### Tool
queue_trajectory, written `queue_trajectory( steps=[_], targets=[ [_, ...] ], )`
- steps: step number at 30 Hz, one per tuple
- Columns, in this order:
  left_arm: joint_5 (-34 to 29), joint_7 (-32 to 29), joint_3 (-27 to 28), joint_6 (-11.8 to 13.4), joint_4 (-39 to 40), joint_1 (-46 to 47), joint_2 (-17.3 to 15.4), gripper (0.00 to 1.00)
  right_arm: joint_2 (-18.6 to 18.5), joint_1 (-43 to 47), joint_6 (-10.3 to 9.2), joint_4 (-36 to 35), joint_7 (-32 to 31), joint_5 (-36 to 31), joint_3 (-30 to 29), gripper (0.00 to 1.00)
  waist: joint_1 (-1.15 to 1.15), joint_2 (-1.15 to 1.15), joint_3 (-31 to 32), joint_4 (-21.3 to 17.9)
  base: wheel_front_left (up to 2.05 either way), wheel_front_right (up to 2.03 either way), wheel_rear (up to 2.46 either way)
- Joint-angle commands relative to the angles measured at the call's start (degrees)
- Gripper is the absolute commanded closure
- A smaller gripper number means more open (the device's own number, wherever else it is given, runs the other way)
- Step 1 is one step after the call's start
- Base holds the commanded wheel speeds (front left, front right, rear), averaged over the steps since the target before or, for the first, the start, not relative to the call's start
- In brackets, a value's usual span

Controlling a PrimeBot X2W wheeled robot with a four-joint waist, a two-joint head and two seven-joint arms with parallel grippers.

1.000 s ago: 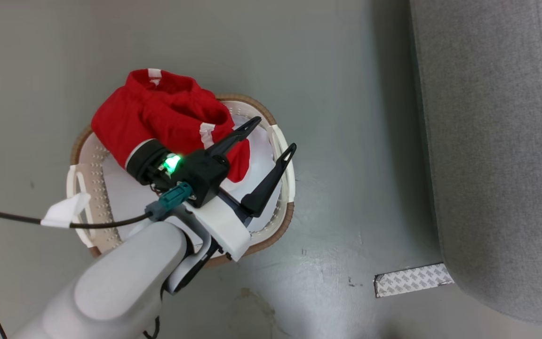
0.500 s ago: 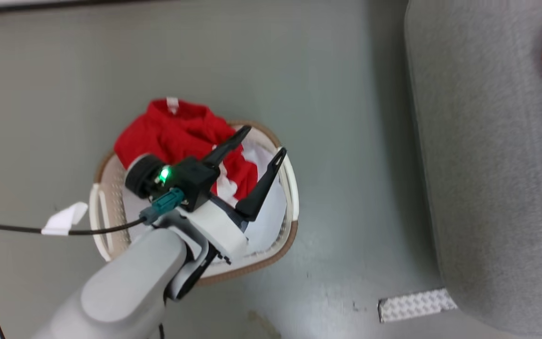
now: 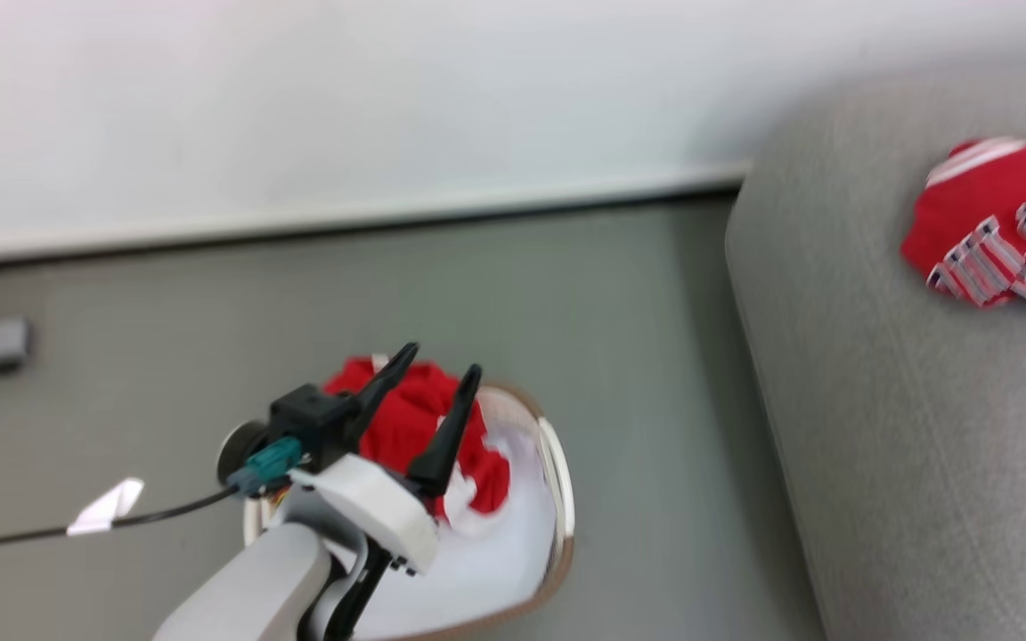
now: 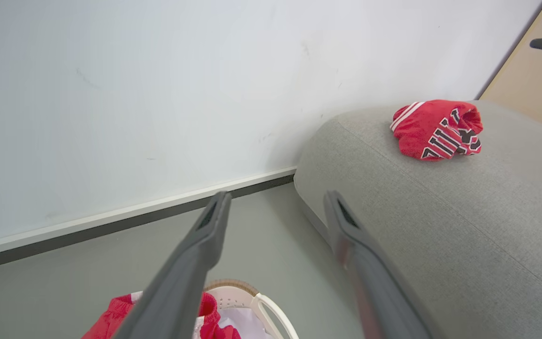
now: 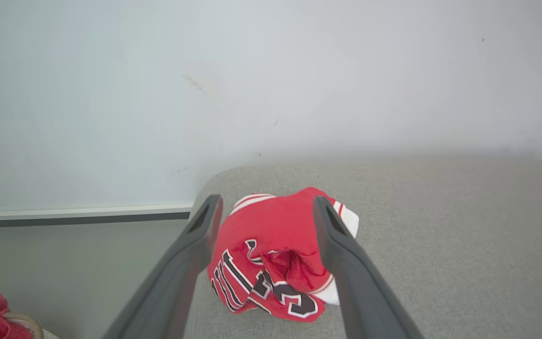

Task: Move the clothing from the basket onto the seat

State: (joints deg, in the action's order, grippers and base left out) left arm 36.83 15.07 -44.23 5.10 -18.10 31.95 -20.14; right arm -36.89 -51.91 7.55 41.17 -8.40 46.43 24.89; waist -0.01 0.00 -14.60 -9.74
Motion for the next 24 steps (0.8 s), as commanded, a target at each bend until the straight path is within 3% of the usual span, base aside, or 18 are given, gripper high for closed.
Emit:
queue_trajectory(
  steps=[1,7,15,24],
  targets=[
    [0.2,0.1,1.1,0.5,0.3,-1.8,0.2,0.0,-1.0,1.9,-0.12,-2.0,1.0,1.0,0.2,0.0,0.01,0.0,6.8,1.7,0.0,0.0,0.0],
    [-1.0,0.1,7.4,2.4,2.1,-6.3,0.3,0.0,-0.5,8.3,-0.12,-9.2,7.2,1.4,-0.1,0.0,0.01,0.0,12.2,4.8,0.0,0.0,0.0],
    [-2.9,0.1,15.0,3.8,3.8,-12.2,-0.9,0.0,4.6,16.7,-0.12,-14.8,15.9,-1.0,-4.3,0.0,0.01,0.0,15.7,7.5,0.0,0.0,0.0],
    [-7.1,0.1,23.6,6.7,6.6,-18.9,-0.8,0.0,15.3,29.4,-0.12,-21.6,22.6,-10.1,-10.0,0.0,0.01,0.0,16.3,9.8,0.0,0.0,0.0]
  ],
)
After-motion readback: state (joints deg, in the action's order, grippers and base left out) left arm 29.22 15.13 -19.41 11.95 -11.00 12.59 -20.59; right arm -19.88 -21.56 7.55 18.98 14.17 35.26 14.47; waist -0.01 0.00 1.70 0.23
